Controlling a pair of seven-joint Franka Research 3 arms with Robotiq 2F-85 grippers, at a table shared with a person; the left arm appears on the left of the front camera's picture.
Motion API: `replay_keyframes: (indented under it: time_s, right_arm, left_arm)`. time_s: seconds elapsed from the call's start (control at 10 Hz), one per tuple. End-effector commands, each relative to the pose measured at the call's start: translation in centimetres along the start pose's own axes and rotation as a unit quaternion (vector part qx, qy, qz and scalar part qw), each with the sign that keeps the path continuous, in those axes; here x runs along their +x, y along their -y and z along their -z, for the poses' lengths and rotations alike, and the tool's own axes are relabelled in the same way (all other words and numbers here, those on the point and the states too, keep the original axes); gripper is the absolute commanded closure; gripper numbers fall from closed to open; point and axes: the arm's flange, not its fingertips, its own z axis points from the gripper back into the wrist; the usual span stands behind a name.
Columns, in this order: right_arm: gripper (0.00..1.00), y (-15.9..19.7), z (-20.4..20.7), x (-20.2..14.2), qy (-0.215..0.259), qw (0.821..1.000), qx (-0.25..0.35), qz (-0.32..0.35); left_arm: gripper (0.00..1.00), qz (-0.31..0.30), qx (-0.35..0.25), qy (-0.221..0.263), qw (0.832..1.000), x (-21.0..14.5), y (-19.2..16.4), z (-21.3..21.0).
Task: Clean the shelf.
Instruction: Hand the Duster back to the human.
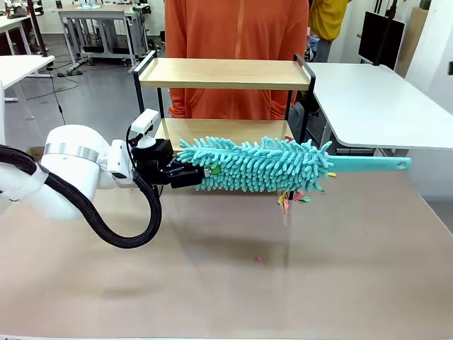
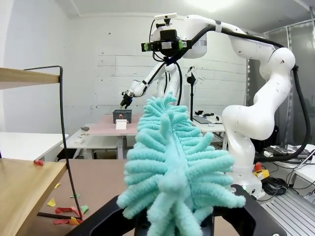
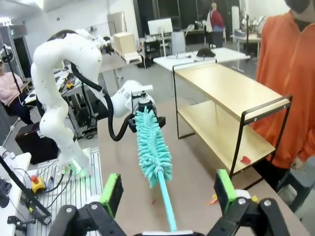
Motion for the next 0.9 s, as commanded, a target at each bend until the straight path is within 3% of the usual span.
replay_keyframes:
  time_s: [0.0,0.1,0.2,0.3,0.6,0.8]
  right_arm:
    - [0.00,0.0,0.4,0.2,-0.018,1.000,0.002,0.002]
    - [0.00,0.0,0.4,0.2,-0.018,1.000,0.002,0.002]
    - [0.00,0.0,0.4,0.2,-0.018,1.000,0.002,0.002]
    - [0.00,0.0,0.4,0.2,-0.018,1.000,0.002,0.002]
    - [0.00,0.0,0.4,0.2,-0.018,1.000,0.002,0.002]
    - [0.00,0.0,0.4,0.2,-0.018,1.000,0.002,0.002]
  left_arm:
    - [1.00,0.001,-0.002,0.003,1.000,0.2,0.1,0.1]
    - [1.00,0.001,-0.002,0.003,1.000,0.2,0.1,0.1]
    - [0.83,0.000,0.000,0.000,1.000,0.0,0.0,0.0]
    - [0.83,0.007,0.022,0.011,1.000,1.2,0.1,-0.2]
    - [0.83,0.056,0.075,0.064,0.994,8.5,1.5,-0.2]
    - [0.83,0.087,0.170,0.068,0.979,14.9,3.6,-1.7]
